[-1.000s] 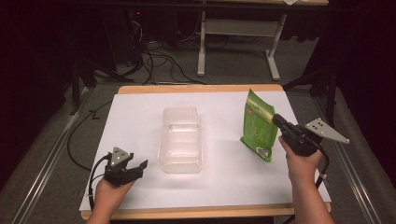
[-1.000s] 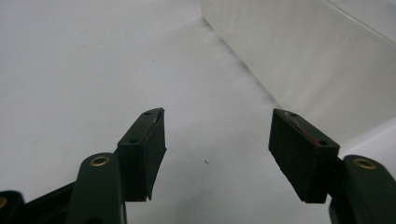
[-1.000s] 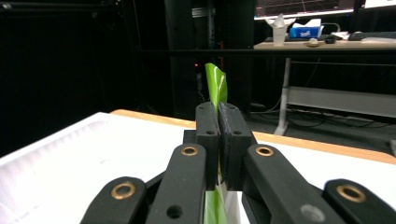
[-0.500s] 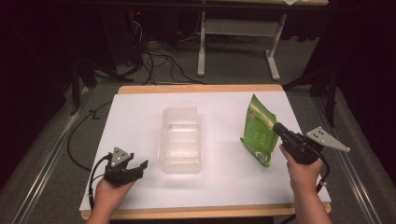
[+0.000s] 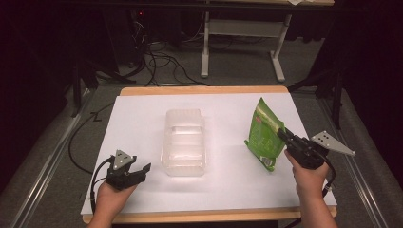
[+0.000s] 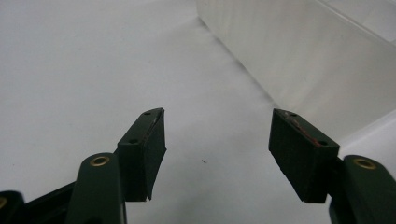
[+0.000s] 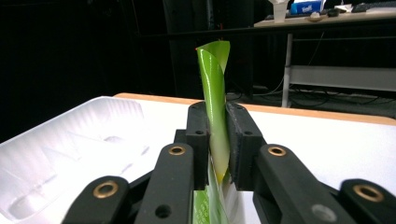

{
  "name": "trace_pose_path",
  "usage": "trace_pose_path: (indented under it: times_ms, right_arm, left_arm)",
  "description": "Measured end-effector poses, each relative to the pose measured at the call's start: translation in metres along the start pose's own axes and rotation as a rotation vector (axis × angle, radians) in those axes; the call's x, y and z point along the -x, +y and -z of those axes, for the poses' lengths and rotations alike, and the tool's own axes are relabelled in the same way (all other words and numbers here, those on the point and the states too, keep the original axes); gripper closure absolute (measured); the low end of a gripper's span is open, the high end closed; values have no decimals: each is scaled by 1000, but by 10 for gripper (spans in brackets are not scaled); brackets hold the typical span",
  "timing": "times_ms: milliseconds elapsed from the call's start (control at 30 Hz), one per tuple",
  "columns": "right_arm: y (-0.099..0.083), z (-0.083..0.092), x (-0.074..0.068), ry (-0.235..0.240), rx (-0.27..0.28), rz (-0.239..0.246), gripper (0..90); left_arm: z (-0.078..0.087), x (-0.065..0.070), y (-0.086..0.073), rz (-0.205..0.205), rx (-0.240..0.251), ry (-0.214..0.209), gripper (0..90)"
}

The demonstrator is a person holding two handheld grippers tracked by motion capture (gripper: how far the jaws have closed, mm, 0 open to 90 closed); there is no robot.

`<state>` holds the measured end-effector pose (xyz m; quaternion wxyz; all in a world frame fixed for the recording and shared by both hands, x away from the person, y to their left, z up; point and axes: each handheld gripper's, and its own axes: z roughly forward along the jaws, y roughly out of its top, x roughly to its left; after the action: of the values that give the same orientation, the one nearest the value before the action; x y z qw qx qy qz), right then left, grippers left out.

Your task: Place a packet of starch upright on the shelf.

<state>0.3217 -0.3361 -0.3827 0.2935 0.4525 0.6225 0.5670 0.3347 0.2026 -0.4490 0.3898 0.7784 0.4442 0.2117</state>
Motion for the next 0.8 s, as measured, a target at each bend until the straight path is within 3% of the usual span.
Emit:
trace_pose_path:
  times_ms: [400, 667, 800]
  right_arm:
    - [-13, -15, 0, -5, -107, 25, 684]
    - [-29, -24, 10, -4, -179, 2, 679]
    - [-31, -26, 11, -4, -183, -3, 681]
  left_arm:
    - [0, 1, 0, -4, -5, -2, 368]
    - [-1, 1, 0, -4, -4, -2, 368]
    - [-1, 1, 0, -5, -5, -3, 368]
